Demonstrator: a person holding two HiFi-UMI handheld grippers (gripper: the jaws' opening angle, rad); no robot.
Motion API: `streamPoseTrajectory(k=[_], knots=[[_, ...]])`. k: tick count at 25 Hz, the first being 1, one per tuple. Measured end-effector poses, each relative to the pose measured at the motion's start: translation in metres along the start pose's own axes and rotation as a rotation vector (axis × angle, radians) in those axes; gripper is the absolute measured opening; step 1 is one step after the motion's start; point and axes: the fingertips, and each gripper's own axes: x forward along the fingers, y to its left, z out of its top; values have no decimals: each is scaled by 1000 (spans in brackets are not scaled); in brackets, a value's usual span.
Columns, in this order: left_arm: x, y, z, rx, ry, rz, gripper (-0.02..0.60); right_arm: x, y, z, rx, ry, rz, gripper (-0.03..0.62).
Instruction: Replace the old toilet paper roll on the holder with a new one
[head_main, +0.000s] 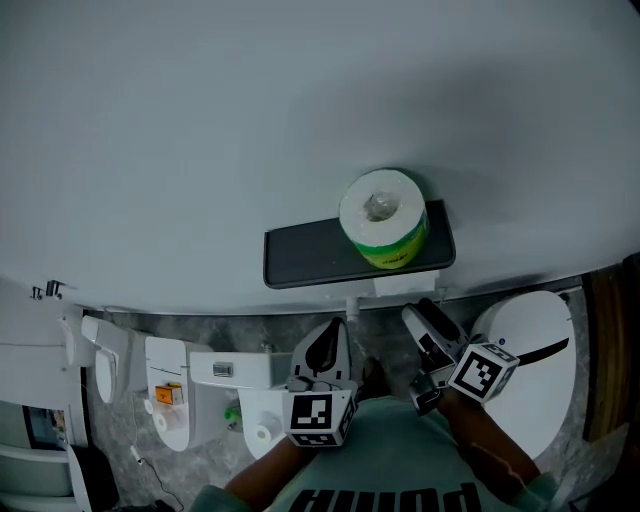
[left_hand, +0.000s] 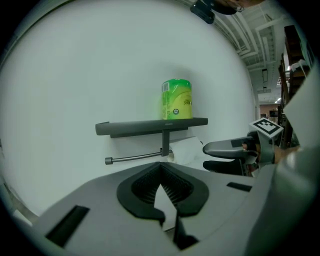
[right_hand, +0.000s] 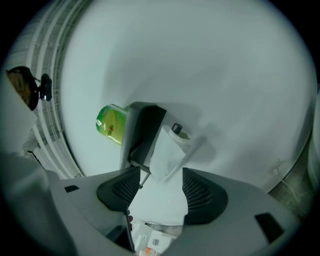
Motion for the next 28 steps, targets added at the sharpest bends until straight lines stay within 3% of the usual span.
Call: streamPoseTrajectory(k=[7, 14, 28], knots=[[15, 8, 8, 11, -17, -47, 6, 11, -11, 3, 129, -72, -38, 259], [23, 13, 4, 17, -2, -86, 6, 26, -12, 15, 265, -163, 20, 287], [26, 17, -5, 32, 34, -92, 6, 51, -23, 31, 324, -192, 47, 288]])
